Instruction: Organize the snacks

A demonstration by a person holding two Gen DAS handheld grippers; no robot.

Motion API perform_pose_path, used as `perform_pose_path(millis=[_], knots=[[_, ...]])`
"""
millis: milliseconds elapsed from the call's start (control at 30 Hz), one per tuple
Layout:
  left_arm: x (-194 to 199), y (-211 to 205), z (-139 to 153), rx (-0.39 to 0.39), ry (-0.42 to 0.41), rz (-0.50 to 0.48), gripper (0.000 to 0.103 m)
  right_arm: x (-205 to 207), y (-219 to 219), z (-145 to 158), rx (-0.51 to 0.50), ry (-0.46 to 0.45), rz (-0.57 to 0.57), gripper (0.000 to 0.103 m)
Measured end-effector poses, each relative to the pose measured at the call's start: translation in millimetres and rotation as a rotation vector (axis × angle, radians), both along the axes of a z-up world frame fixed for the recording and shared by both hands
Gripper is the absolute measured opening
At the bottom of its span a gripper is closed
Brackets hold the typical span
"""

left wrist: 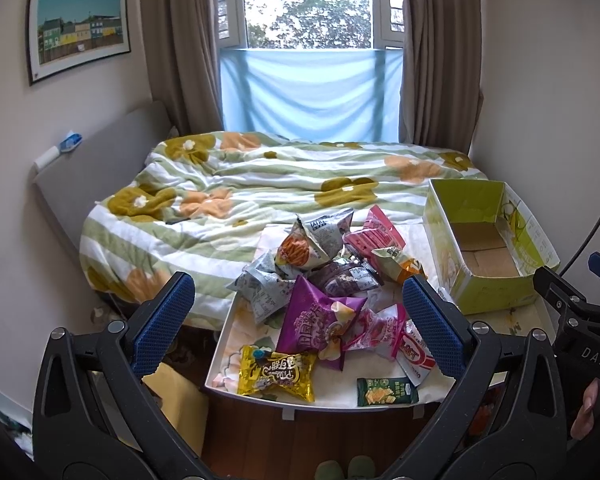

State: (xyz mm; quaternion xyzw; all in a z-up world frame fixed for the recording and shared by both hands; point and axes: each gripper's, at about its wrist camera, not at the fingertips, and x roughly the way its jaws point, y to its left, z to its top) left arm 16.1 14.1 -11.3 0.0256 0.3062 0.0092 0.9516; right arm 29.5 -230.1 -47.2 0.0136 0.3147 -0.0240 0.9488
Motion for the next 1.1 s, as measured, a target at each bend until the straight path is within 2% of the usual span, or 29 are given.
perform_pose_path(millis=[700, 900, 1100], knots=[[-2, 3, 0, -0.011, 0.005, -0.006, 0.102, -2, 2, 4, 0.004, 0.0, 0.001, 0.102], [15, 10, -12, -0.032, 0.075, -0.028, 0.102, 2, 4, 1, 0.002, 0.032, -0.001, 0.103], [50, 15, -58, -0.059, 0.199, -0.063, 0.102, 20, -4, -34, 0.038, 0.133, -0.001, 0.103]])
